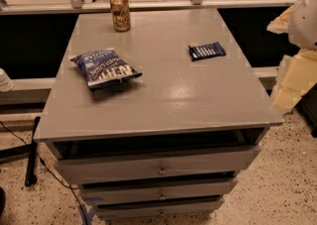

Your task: Pick rxbar blueberry

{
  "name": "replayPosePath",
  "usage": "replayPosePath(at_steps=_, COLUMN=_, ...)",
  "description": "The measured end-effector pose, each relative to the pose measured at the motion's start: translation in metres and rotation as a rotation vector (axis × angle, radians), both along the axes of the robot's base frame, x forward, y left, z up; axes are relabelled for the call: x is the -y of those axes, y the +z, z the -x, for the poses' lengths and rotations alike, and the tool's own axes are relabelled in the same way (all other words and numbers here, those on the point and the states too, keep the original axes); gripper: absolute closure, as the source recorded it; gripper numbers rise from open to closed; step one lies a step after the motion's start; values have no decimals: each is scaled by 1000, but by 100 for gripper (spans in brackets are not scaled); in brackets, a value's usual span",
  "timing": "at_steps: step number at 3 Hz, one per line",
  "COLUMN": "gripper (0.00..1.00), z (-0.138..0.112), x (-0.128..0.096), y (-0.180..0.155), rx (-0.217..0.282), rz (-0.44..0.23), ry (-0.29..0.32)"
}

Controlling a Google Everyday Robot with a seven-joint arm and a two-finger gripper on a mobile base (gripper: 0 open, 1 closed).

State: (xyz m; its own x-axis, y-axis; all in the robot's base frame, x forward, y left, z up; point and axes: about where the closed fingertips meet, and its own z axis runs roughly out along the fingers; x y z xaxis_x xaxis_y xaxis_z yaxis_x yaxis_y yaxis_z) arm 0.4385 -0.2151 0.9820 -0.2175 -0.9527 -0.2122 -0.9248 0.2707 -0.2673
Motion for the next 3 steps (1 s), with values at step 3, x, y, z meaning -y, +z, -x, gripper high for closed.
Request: replayPosePath(at_steps=3, gripper=0, z=-69, x=17, y=-17, rx=153, rz=-164, ry=18)
